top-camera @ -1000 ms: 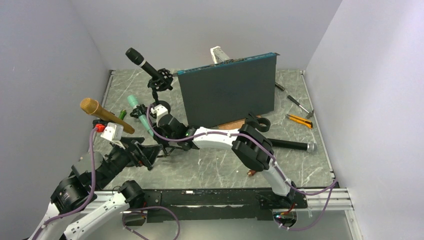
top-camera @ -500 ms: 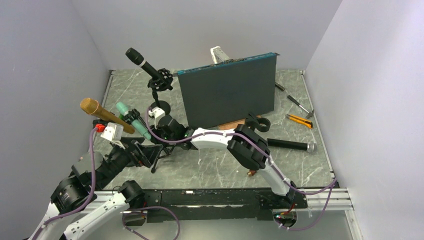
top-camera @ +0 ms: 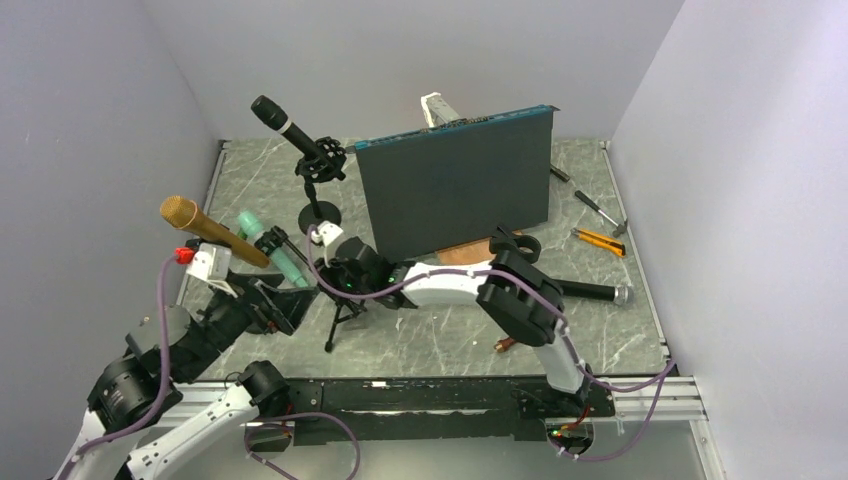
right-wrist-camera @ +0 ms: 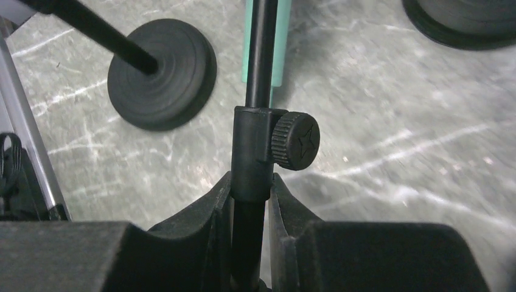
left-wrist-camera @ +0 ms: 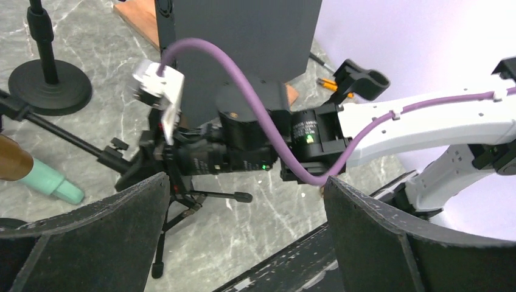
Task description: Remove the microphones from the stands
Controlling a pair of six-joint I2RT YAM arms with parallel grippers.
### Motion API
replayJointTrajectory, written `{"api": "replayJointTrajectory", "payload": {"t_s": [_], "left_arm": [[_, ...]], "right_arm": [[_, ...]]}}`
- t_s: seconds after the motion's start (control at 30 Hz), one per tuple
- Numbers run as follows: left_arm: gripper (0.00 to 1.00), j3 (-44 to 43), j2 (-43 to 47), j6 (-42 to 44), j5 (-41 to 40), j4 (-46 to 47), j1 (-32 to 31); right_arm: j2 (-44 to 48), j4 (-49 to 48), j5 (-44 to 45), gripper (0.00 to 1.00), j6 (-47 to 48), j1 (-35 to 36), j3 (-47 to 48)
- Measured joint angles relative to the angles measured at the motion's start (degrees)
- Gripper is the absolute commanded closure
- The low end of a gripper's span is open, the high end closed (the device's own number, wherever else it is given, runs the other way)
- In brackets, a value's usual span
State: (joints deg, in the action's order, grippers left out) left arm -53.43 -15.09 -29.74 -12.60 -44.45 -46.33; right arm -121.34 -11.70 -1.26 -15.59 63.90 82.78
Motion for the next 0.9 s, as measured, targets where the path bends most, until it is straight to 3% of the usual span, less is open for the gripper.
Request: {"api": "replayJointTrajectory", "payload": {"t_s": [0.1, 0.33, 0.53, 0.67, 0.9], "left_arm": [[0.02, -3.65, -2.16, -2.91, -0.74, -1.16, 0.00], [0.01, -11.52, -13.60, -12.55, -5.25, -6.43, 0.00], [0.01, -9.11, -16.37, -19.21, -8.41, -8.26, 0.00], [0.08, -7.45, -18.82, -22.10, -11.06, -8.37, 0.00], [0.12, -5.99, -26.45, -24.81, -17.77, -7.54, 0.26]], "right_arm": [[5.73, -4.55, 1.81, 1.00, 1.29, 0.00, -8.52], [11.54, -14.78, 4.85, 1.00, 2.58, 0.04, -18.32], [16.61, -21.38, 7.26, 1.00, 2.82, 0.50, -25.97], [20.41, -23.71, 8.41, 1.00, 3.91, 1.27, -29.00], [25.68, -26.25, 9.97, 1.00, 6.78, 4.20, -30.25]]}}
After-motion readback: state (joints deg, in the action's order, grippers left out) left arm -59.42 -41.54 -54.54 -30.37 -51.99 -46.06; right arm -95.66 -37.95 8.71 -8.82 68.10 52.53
